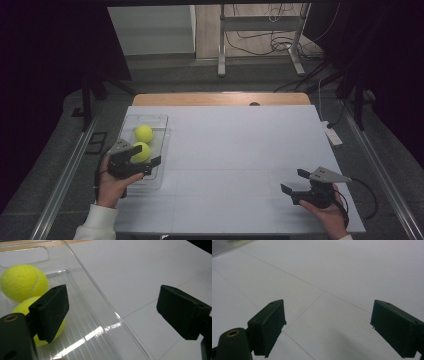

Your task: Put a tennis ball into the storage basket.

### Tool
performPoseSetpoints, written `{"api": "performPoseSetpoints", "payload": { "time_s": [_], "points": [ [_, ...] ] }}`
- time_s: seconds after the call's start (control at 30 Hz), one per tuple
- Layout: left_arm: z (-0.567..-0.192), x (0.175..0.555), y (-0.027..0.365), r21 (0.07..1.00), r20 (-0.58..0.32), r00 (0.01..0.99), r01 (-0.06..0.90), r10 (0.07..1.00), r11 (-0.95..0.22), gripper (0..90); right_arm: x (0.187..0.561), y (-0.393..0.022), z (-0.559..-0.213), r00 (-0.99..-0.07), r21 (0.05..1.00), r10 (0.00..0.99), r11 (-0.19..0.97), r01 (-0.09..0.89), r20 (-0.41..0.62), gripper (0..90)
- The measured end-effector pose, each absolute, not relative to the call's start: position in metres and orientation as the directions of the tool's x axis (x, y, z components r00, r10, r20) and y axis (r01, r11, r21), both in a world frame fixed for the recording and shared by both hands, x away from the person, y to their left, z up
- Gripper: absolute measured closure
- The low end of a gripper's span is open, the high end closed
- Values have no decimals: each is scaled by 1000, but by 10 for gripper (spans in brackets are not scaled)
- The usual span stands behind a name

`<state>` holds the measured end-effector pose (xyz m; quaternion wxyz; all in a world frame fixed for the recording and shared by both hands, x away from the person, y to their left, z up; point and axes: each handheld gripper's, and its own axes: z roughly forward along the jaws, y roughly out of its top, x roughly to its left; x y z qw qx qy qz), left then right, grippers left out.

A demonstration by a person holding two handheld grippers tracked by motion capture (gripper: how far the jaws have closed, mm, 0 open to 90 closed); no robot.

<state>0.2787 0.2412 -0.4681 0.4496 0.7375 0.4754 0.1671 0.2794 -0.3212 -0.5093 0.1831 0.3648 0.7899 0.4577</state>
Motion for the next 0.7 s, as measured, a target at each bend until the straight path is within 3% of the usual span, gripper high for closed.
{"api": "performPoseSetpoints", "payload": {
  "time_s": [0.7],
  "points": [
    [-487,248,214,836,-154,573,509,805,-203,123,278,-322,-509,-669,857,742,318,405,41,123]
  ]
}}
